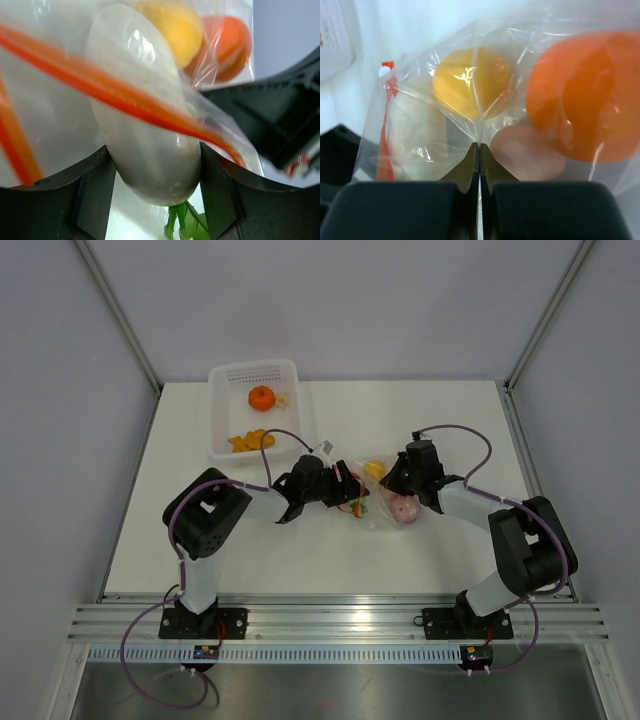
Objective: Open the zip-top bag and remove the fake food
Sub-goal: Pick up the fake vegetable from the zipper food storage bag.
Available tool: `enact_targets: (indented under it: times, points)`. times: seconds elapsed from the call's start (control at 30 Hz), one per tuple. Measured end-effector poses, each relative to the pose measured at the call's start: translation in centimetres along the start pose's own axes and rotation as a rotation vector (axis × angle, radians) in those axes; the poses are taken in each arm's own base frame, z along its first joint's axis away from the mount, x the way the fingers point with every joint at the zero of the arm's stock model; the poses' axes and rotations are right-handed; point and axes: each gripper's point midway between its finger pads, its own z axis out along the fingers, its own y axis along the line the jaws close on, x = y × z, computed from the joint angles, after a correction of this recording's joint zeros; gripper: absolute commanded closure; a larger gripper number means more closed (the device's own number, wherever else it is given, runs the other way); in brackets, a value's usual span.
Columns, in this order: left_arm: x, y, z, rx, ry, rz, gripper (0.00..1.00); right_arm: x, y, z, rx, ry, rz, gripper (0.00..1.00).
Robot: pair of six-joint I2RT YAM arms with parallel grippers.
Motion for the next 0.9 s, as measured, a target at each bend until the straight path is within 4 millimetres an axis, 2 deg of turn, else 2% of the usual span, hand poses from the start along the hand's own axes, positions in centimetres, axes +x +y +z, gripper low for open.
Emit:
enact_targets:
  times: [0.1,0.2,0.5,0.7,0.9]
  points:
    - [0.3,-0.5,0.0,0.011,0.031,-0.002,0.68,-1.7,-2.3,-0.4,0.041,-0.041,0.071,1.0]
    - [0.5,-0.9,0.1,0.008,0.068,-0.008,0.69,-2.4,-3.9,-0.8,0.078,-0.064,0.118,1.0]
    - [1.0,-1.1,-1.0,-0.022,0.112,-0.014,0.69,-3.5,-5.4,-2.9,0.148,-0.164,0.158,1.0]
    - [-0.4,-2.0,-2.2,-0.009,0.086,-0.014,0.7,-4.4,-6.5,-4.7,0.192,-0.243,0.18,1.0]
    - [-2.8,-2.8,-4.0,0.004,0.036,-0.005,0.7,-4.4,-7.0,-4.8,0.216,-0.25,0.19,1.0]
